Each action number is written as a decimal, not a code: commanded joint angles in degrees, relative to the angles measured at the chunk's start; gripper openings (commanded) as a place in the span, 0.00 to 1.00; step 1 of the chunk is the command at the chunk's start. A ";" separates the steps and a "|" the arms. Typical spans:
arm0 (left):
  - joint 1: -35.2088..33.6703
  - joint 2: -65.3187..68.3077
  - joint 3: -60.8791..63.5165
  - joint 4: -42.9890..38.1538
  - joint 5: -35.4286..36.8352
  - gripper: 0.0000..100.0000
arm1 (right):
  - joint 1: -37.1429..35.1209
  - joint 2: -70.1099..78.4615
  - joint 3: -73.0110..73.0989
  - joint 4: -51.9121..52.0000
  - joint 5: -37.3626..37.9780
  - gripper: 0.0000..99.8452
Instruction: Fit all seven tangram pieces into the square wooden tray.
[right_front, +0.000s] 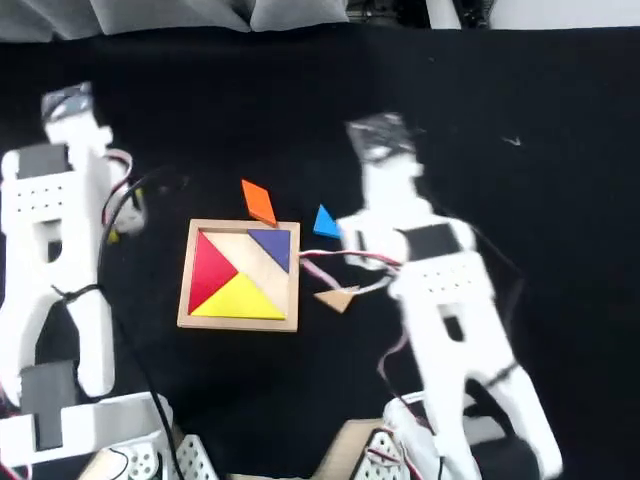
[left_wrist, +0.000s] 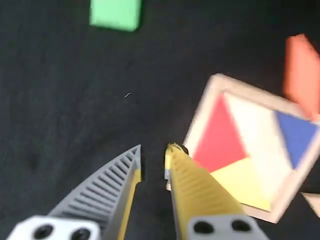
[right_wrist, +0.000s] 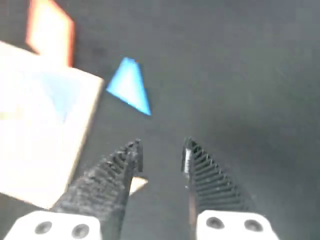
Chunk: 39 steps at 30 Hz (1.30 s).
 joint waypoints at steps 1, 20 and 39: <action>-5.14 -2.73 16.75 -14.77 1.05 0.09 | -8.88 6.46 -11.30 1.58 -2.90 0.15; -15.08 2.73 28.79 -28.84 4.57 0.20 | -18.11 62.29 -67.12 11.78 -25.58 0.27; -15.08 3.69 28.70 -28.92 4.40 0.31 | -16.62 98.07 -116.62 30.95 -27.52 0.21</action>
